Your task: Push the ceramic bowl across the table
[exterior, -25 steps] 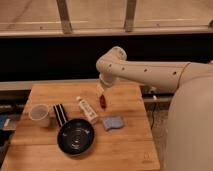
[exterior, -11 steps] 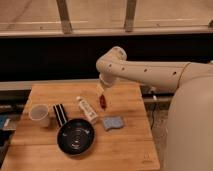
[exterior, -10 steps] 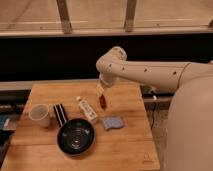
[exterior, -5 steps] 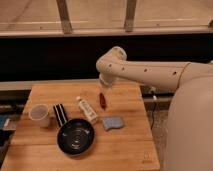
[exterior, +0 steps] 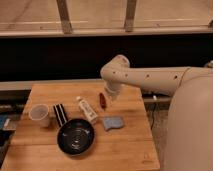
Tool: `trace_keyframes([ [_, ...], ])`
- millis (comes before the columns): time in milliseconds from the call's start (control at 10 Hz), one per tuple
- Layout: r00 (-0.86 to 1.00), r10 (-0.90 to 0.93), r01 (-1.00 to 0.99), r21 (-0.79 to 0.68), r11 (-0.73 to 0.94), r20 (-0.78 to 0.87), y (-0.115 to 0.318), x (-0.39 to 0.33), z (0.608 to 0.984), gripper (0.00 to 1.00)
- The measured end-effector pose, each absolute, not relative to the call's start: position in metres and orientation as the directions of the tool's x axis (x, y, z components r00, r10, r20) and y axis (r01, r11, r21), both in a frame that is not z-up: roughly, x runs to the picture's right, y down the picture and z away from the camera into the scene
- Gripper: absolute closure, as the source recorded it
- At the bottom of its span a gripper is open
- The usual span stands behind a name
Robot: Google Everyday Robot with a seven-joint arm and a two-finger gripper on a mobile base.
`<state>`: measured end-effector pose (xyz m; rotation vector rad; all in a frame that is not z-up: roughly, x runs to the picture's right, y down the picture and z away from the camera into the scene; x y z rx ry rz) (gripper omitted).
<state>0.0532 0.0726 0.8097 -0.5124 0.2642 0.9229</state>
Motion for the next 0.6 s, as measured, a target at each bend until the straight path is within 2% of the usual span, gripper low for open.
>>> trace_keyframes([
  [200,0.565,0.671,-0.825,-0.318,0.467,-0.479,0.098,0.063,0.803,1.00],
  [600,0.575,0.665,-0.818,-0.326,0.474,-0.476,0.099,0.060,0.802,1.00],
])
